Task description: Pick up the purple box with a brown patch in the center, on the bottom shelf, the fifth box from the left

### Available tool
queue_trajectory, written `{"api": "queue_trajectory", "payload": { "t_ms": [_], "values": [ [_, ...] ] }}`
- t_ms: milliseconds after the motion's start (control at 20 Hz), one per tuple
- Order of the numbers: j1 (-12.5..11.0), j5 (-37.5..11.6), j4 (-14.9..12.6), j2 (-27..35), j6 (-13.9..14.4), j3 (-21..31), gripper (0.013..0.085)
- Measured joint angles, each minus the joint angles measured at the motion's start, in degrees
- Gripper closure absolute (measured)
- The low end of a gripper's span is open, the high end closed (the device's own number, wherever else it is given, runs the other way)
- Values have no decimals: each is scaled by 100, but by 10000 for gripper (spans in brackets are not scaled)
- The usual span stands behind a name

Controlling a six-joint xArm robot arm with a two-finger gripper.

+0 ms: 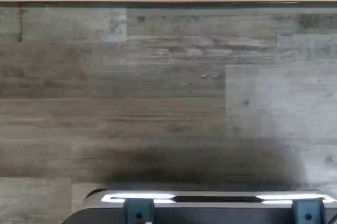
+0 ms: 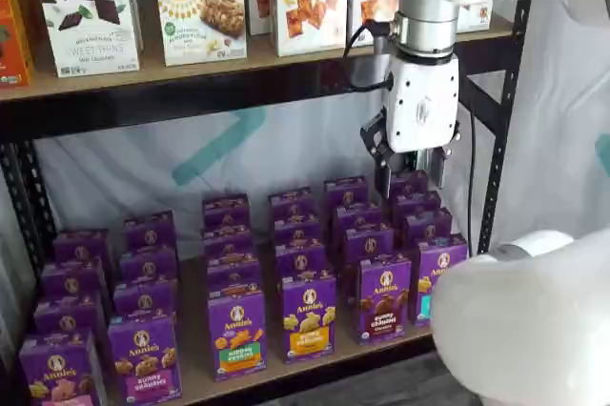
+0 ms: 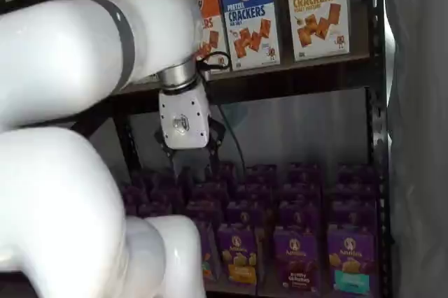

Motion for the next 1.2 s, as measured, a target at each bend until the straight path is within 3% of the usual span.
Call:
{"api": "queue_trajectory", "payload": {
  "t_ms": [150,500,850,1200],
  "values": [
    [90,-77,-166,-53,110,43,130],
    [10,-256,-110,-8,27,184,130],
    [-51,-948,-102,236,-40,540,130],
    [-240,-1830,58,852,-304,840,130]
  ]
}}
